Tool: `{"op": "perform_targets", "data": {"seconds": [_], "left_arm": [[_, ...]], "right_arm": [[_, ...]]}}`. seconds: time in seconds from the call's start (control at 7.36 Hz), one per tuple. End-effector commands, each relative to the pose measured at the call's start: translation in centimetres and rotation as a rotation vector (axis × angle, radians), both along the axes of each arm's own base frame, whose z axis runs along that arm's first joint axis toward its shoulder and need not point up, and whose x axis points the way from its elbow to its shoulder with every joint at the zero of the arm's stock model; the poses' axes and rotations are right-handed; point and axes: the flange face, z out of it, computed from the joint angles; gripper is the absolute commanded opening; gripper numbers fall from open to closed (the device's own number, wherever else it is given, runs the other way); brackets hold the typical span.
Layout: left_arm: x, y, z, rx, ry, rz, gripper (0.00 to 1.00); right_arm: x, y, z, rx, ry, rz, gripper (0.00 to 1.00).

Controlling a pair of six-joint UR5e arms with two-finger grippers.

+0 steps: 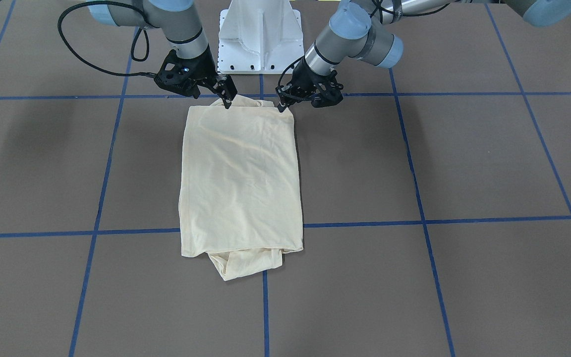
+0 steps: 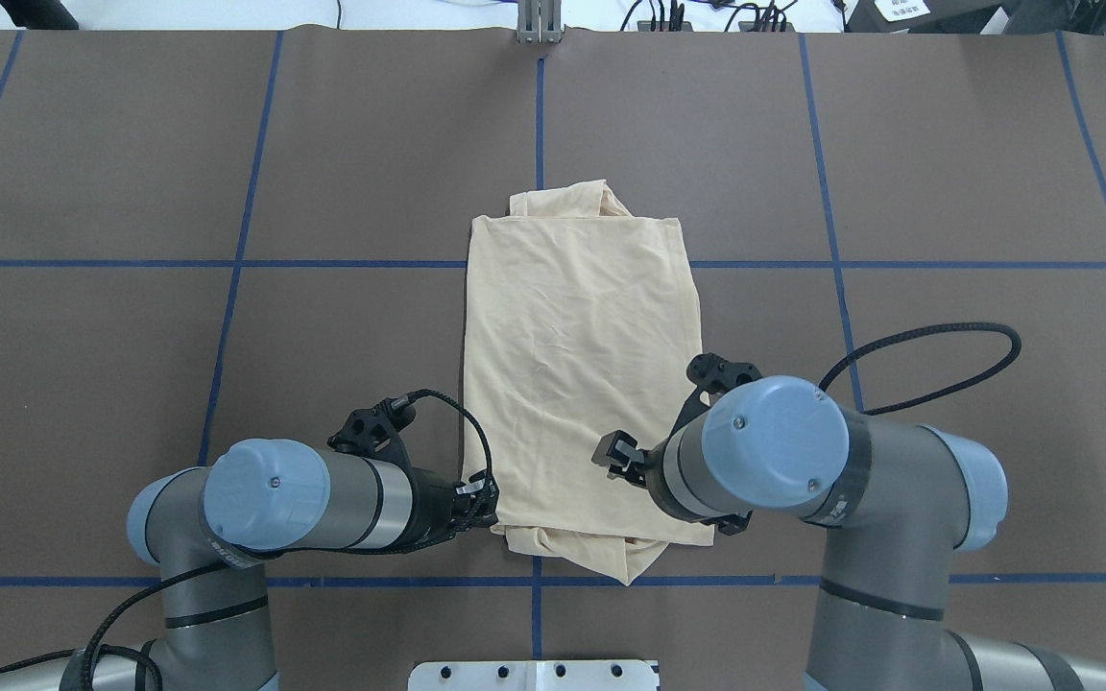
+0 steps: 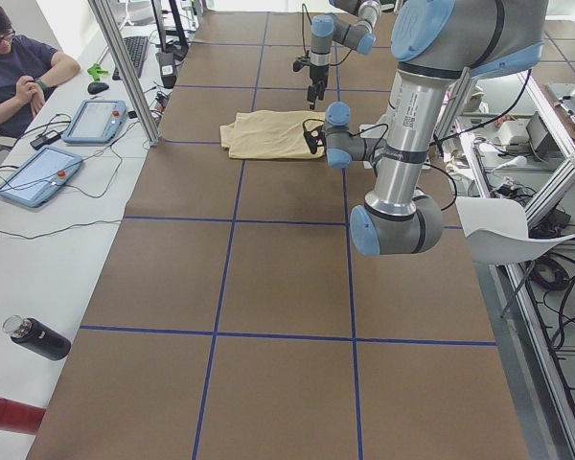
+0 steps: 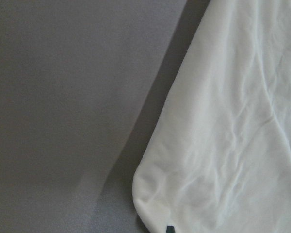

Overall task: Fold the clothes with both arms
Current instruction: 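Bring the right gripper down to the shirt's near end beside the left gripper, then grasp both corners of the shirt's near end with left and right grippers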

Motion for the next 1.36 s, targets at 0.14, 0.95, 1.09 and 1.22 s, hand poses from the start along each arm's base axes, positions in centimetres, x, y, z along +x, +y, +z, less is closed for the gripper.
{"op": "perform_targets", "data": {"seconds": [0.14,0.95,1.09,1.22], "left_arm": [[0.0,0.0,-0.1,-0.001,0.001,0.000,0.00],[0.0,0.0,0.1,-0.002,-0.002,0.000,0.00],[0.0,0.0,0.2,-0.002,-0.003,0.000,0.00],[0.0,0.0,0.2,-0.003,-0.003,-0.001,0.00]], "right_arm": [[-3.3,1.9,3.3,-0.015,0.077,0.004,1.00],[-4.8,1.8,3.9,-0.022,0.100,0.003,0.82],[-4.8,1.9,3.9,-0.023,0.098,0.002,0.65],[-4.8,1.9,3.8,-0.023,0.098,0.002,0.60]]}}
